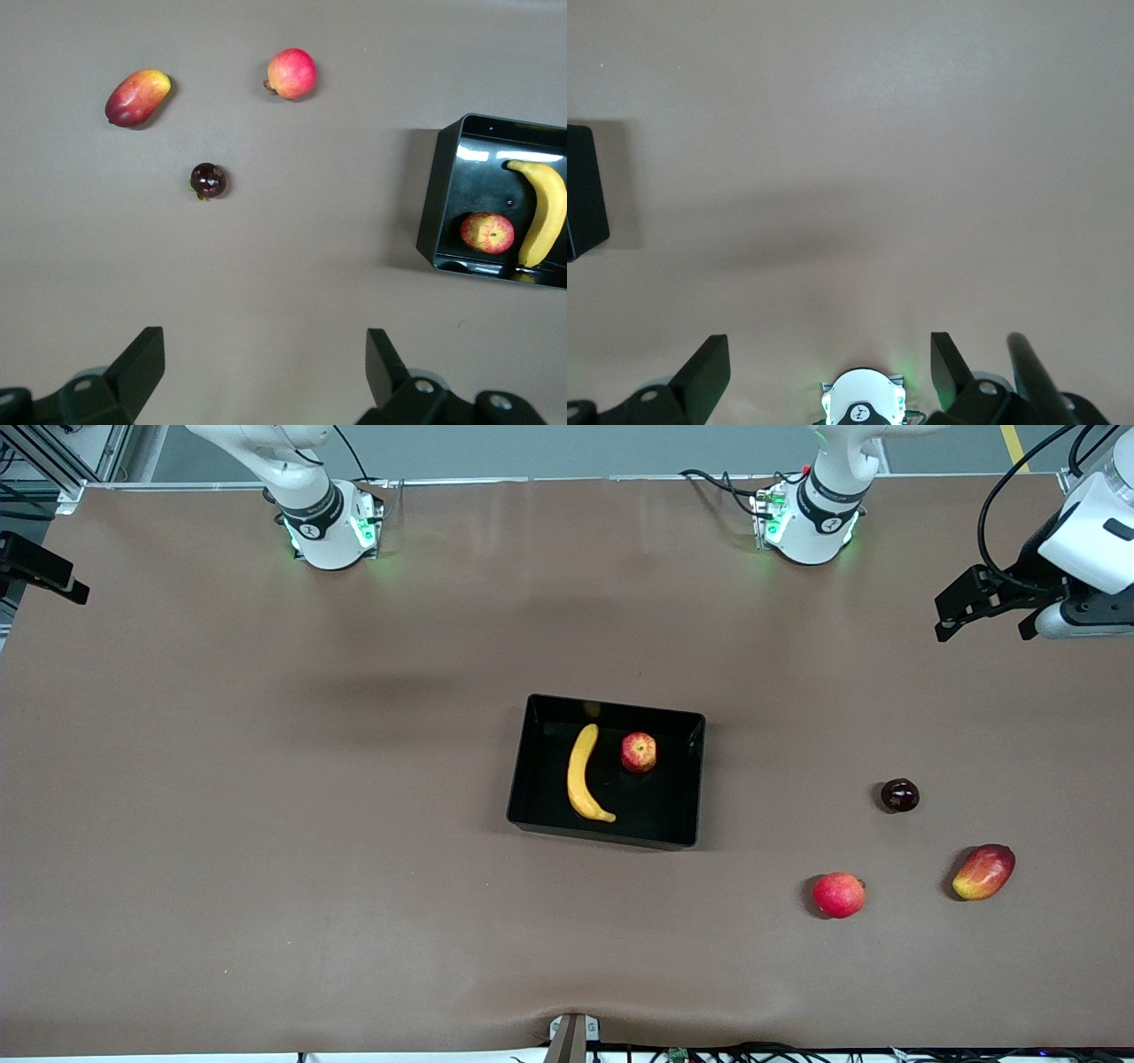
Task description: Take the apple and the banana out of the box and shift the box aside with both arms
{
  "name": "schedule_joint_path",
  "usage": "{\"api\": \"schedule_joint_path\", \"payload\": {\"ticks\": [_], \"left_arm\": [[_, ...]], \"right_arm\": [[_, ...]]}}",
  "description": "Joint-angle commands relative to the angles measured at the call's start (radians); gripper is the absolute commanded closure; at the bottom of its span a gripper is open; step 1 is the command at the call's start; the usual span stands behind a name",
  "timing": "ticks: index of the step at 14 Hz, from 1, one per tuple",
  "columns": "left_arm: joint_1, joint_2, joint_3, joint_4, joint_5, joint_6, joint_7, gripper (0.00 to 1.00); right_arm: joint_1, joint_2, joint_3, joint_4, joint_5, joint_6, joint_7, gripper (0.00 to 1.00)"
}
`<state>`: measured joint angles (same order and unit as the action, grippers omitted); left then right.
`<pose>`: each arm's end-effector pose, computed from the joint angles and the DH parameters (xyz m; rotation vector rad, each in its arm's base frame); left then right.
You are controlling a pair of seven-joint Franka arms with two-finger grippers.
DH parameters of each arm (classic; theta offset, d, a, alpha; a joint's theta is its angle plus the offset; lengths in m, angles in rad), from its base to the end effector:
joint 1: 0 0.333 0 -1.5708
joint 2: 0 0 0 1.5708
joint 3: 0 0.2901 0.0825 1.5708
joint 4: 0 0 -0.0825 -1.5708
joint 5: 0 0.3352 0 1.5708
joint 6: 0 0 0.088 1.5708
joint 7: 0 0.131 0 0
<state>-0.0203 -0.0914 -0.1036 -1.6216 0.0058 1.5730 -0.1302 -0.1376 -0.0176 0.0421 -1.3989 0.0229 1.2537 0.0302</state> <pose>0.4770 -0.0610 0.5981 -3.1311 -0.0104 -0.0687 0.4599 -0.0403 0.6276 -3.1041 0.1865 0.1975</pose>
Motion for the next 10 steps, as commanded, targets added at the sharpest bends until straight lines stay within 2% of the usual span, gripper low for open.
{"api": "schedule_joint_path", "payload": {"ticks": [1,7,10], "left_arm": [[0.003,-0.019,0.002,-0.006,-0.015,-0.004,-0.006,0.00],[0.003,0.021,-0.004,0.014,-0.021,-0.005,-0.008,0.00],[-0.007,0.053,-0.057,-0.013,-0.021,0.044,-0.040,0.00]], "right_arm": [[-0.040,-0.008,0.016,-0.009,0.029,-0.004,-0.013,0.00],[-0.050,-0.008,0.016,-0.009,0.040,-0.008,-0.013,0.00],[-0.050,-0.005,0.016,-0.009,0.040,-0.008,-0.013,0.00]]}}
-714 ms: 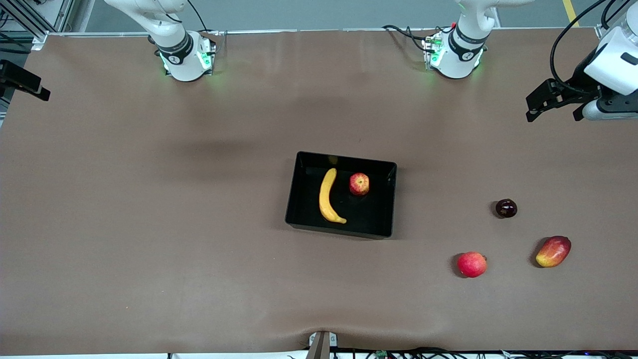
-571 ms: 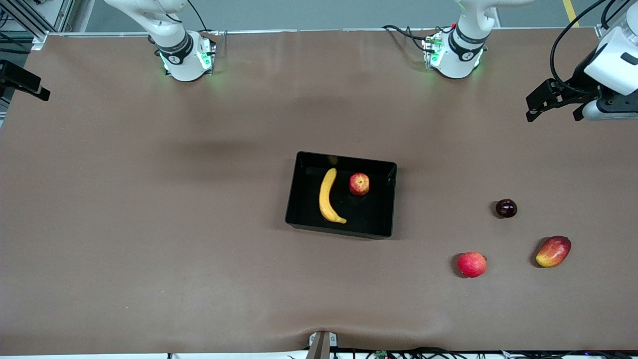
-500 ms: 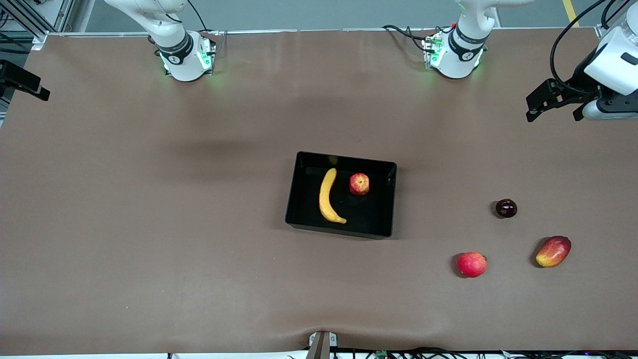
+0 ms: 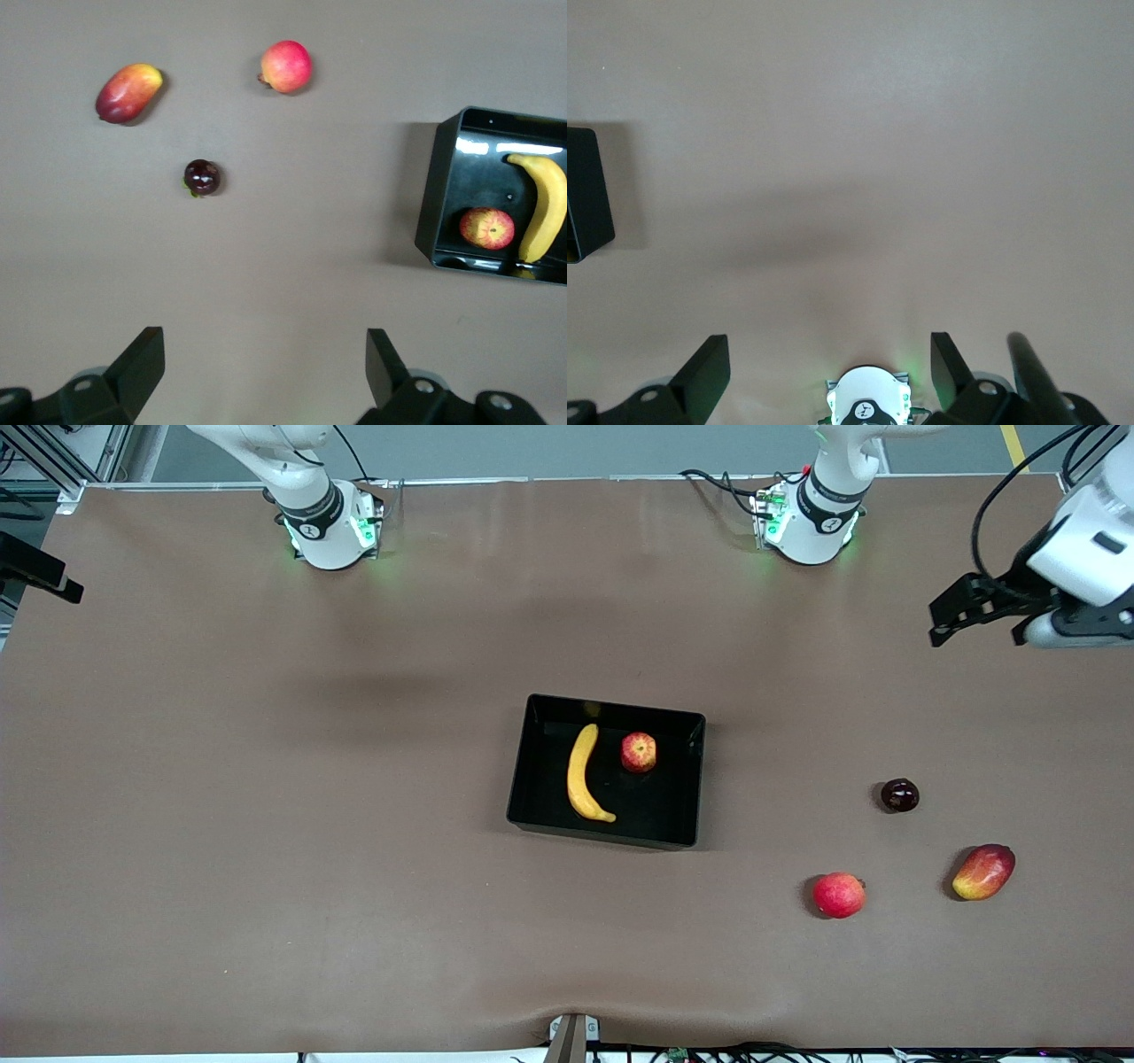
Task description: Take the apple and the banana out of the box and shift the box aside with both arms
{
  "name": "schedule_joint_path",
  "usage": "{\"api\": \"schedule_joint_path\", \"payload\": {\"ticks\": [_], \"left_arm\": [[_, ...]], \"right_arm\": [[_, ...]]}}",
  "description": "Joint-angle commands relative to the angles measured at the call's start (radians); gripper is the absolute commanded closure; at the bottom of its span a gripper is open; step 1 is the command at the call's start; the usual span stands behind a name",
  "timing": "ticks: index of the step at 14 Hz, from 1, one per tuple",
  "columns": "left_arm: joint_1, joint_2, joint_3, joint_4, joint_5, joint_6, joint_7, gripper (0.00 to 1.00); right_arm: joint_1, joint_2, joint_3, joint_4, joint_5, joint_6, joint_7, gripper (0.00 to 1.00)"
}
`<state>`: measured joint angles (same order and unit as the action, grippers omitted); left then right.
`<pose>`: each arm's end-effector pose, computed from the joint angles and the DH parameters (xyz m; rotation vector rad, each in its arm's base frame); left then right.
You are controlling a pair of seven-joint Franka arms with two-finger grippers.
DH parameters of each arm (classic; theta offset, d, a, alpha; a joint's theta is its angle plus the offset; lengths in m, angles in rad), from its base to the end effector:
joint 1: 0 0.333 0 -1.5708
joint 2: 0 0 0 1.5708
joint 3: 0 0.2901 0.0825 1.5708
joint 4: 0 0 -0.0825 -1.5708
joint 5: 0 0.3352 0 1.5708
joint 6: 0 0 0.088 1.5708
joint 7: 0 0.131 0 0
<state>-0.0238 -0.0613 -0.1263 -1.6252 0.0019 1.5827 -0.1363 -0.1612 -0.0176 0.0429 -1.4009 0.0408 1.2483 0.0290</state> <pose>0.4840 -0.0748 0.5829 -3.1345 0.0214 -0.0306 0.4584 -0.0480 0.6265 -3.0828 0.2116 0.2060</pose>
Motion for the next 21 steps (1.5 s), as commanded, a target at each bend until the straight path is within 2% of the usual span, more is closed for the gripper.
{"api": "schedule_joint_path", "payload": {"ticks": [1,5,10,14,18,21], "left_arm": [[-0.004,0.025,-0.065,-0.042,-0.017,0.072,-0.066,0.00],[-0.002,0.028,-0.189,-0.221,-0.016,0.317,-0.176,0.00],[-0.019,0.202,-0.283,-0.251,-0.002,0.498,-0.290,0.00],[-0.106,0.323,-0.282,-0.251,0.030,0.629,-0.330,0.00],[-0.192,0.441,-0.283,-0.240,0.209,0.726,-0.587,0.00],[-0.220,0.518,-0.283,-0.235,0.302,0.789,-0.669,0.00]], "right_arm": [[-0.026,-0.004,0.015,-0.007,0.024,-0.003,-0.012,0.00],[-0.027,-0.004,0.015,-0.007,0.024,-0.003,-0.012,0.00],[-0.032,-0.002,0.015,-0.007,0.024,-0.003,-0.012,0.00],[-0.037,-0.002,0.015,-0.007,0.027,-0.003,-0.012,0.00],[-0.046,-0.002,0.015,-0.007,0.041,-0.004,-0.012,0.00],[-0.049,-0.001,0.015,-0.007,0.044,-0.004,-0.012,0.00]]}}
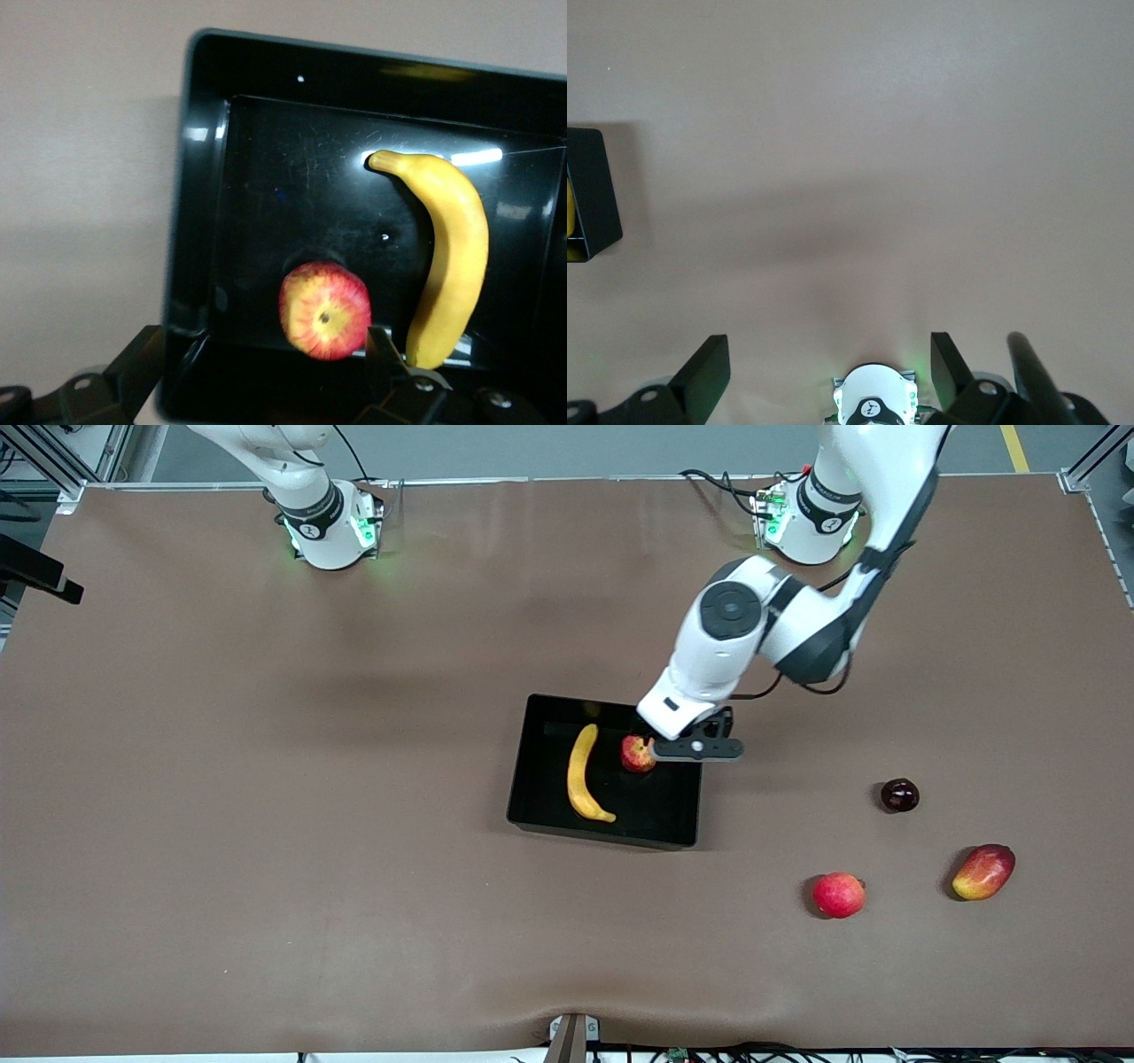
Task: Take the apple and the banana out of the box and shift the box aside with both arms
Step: 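Reach the left gripper into the black tray and grasp the apple, then carry the apple out of the tray toward the other fruits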
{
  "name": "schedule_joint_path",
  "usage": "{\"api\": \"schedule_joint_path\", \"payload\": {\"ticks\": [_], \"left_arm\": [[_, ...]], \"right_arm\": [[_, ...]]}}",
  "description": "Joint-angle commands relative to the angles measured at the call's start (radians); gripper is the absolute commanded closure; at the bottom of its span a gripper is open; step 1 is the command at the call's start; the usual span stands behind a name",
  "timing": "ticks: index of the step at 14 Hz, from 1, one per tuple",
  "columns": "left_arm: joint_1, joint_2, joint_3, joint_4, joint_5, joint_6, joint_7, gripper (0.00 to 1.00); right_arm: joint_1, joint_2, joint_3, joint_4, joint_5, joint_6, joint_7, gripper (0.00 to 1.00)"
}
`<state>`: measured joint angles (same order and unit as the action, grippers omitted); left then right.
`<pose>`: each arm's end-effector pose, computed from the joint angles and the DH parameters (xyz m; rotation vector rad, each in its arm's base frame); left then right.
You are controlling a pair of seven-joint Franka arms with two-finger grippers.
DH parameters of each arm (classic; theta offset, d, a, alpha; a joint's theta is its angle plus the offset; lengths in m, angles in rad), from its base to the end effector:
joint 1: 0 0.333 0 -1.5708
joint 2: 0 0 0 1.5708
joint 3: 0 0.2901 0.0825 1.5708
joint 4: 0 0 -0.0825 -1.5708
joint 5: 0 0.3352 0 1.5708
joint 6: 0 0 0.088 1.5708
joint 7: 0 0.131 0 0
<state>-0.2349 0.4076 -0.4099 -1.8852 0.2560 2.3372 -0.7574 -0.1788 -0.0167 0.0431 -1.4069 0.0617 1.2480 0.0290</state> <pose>0.4859 -0.3392 0.2980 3.1083 -0.0327 0.1377 0.4581 -0.0529 0.6239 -3.0591 0.2289 0.2133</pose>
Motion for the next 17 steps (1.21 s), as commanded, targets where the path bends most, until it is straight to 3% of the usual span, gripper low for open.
{"api": "schedule_joint_path", "payload": {"ticks": [1,6,10,11,14,15,17], "left_arm": [[-0.020,0.072,0.000,0.028,0.048,0.056,-0.074,0.00],[-0.060,0.180,0.002,0.049,0.138,0.106,-0.256,0.00],[-0.058,0.240,0.002,0.055,0.190,0.116,-0.295,0.00],[-0.058,0.255,0.002,0.069,0.190,0.116,-0.298,0.09],[-0.060,0.272,0.000,0.100,0.178,0.114,-0.301,0.80],[-0.061,0.266,0.000,0.113,0.181,0.102,-0.297,1.00],[-0.073,0.241,0.000,0.162,0.189,0.007,-0.278,1.00]], "right_arm": [[-0.031,-0.002,0.015,-0.001,0.023,-0.004,-0.012,0.00],[-0.031,-0.003,0.015,-0.001,0.023,-0.004,-0.012,0.00],[-0.030,-0.003,0.015,-0.001,0.024,-0.004,-0.012,0.00],[-0.031,-0.002,0.015,-0.001,0.024,-0.002,-0.012,0.00],[-0.030,-0.002,0.015,-0.001,0.026,-0.002,-0.012,0.00],[-0.031,-0.002,0.015,-0.001,0.030,-0.002,-0.012,0.00],[-0.031,-0.002,0.015,-0.001,0.030,-0.002,-0.012,0.00]]}}
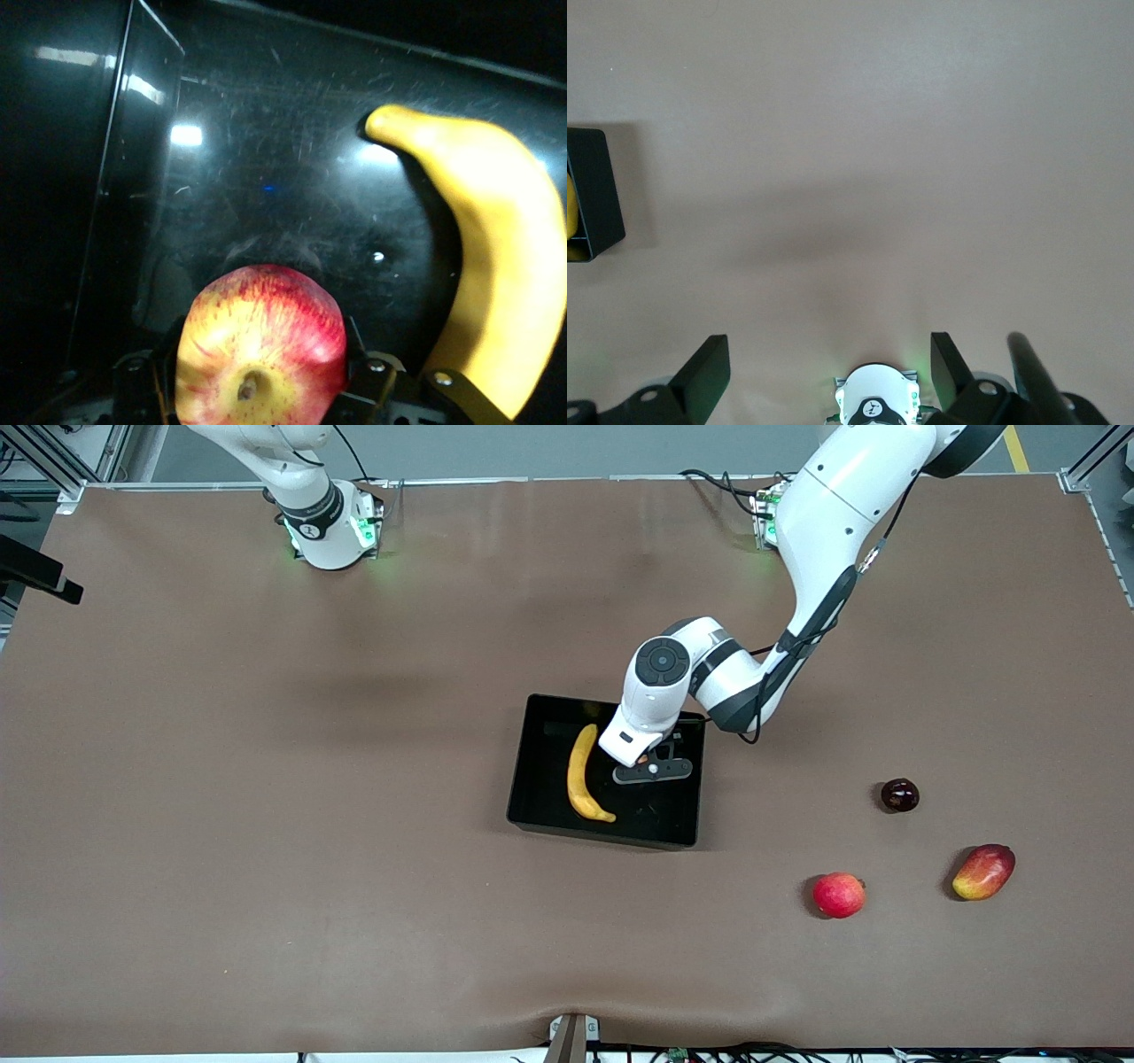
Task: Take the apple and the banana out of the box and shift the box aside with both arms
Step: 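Carry the apple out of the tray toward the other fruits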
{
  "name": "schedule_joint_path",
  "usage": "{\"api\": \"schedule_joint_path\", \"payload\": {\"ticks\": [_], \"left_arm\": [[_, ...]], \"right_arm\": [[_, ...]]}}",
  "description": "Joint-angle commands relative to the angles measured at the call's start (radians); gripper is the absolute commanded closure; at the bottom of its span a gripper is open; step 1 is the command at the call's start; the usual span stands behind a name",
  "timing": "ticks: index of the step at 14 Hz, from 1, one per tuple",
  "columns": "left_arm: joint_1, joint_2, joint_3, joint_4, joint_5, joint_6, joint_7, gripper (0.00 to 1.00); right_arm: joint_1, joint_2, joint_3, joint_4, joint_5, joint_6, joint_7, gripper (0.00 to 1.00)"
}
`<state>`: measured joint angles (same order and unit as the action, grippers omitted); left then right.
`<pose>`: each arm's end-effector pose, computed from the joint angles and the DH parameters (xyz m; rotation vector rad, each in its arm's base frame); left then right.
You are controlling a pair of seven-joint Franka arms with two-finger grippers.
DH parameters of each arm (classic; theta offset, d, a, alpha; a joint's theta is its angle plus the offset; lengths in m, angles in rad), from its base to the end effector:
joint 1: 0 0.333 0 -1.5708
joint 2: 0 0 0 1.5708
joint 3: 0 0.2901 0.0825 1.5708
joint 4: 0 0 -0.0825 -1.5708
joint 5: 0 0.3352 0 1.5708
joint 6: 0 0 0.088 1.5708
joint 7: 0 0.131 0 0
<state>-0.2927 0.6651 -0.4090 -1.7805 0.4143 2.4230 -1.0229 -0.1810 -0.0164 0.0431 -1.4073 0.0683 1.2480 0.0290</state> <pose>0.4851 -0.3781 0.2015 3.1154 0.1524 0.0934 0.4582 -0.0529 0.6237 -3.0524 0.2292 0.2133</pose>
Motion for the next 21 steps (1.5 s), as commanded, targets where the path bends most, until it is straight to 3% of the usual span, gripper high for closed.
{"api": "schedule_joint_path", "payload": {"ticks": [1,4,7,13,21], "left_arm": [[-0.017,-0.024,-0.004,0.106,0.028,-0.158,0.009,1.00],[-0.003,-0.048,-0.022,0.261,0.015,-0.355,0.070,1.00],[0.068,-0.074,-0.024,0.363,-0.060,-0.426,0.199,1.00],[0.323,-0.134,-0.021,0.348,-0.123,-0.427,0.620,1.00],[0.576,-0.061,-0.014,0.340,-0.107,-0.369,1.073,1.00]], "right_arm": [[-0.029,-0.002,0.015,-0.001,0.024,-0.004,-0.012,0.00],[-0.029,-0.002,0.015,-0.001,0.024,-0.002,-0.012,0.00],[-0.029,-0.002,0.015,-0.001,0.024,-0.002,-0.012,0.00],[-0.029,-0.002,0.015,-0.001,0.024,-0.002,-0.012,0.00],[-0.029,-0.002,0.015,-0.001,0.024,-0.002,-0.012,0.00]]}}
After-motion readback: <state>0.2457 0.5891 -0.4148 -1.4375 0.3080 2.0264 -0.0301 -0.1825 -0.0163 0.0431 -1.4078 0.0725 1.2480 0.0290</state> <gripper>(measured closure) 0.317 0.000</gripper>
